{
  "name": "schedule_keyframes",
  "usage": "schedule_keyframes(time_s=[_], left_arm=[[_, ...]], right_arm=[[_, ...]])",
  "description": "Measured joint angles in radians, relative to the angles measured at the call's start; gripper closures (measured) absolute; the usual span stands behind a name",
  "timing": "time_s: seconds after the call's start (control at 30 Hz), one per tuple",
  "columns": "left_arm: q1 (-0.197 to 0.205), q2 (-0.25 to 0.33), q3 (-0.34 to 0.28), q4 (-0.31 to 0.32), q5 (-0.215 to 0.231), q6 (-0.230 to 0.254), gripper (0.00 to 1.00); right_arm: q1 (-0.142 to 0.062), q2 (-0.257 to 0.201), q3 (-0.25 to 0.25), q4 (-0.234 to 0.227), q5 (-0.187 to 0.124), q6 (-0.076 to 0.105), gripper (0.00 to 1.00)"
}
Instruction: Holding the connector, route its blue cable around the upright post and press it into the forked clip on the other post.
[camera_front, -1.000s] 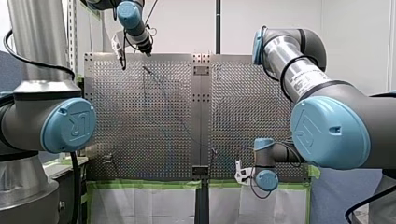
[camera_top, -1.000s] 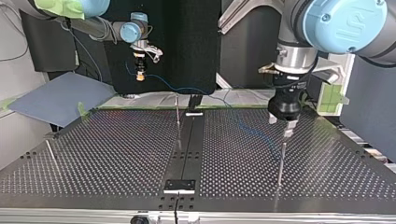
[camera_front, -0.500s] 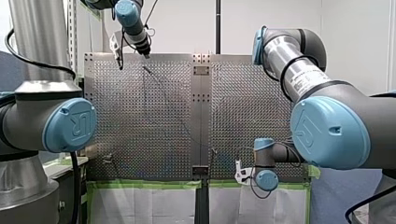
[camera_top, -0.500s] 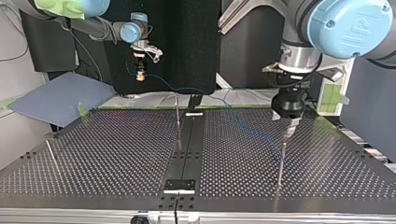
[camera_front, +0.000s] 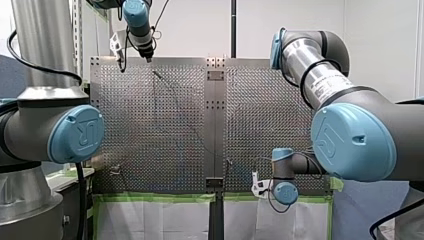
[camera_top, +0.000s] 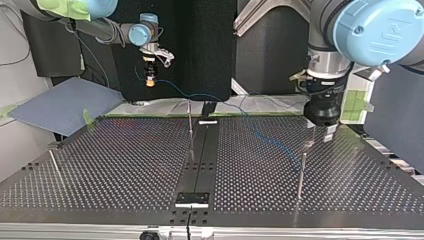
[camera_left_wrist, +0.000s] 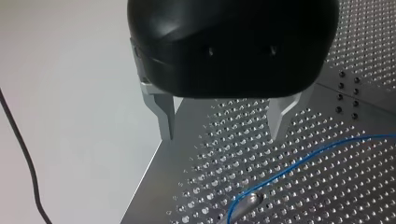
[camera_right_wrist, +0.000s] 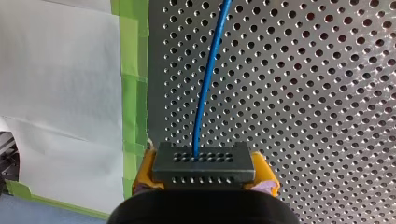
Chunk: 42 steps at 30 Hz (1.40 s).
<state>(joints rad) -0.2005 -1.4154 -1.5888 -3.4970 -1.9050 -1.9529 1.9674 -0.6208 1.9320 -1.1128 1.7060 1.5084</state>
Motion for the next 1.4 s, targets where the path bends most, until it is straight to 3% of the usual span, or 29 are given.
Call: schedule_keyframes(time_s=[0.4,1.4], left_arm=[[0.000,0.000,0.000,-0.023,-0.054,0.002,0.02],[-0.003,0.000,-0.003,-0.017,-0.055,0.001,0.02]], right_arm=[[0.002,0.000,0.000,0.001,0.000,0.000,1.00],[0.005,0.000,0.000,0.001,0.000,0.000,1.00]])
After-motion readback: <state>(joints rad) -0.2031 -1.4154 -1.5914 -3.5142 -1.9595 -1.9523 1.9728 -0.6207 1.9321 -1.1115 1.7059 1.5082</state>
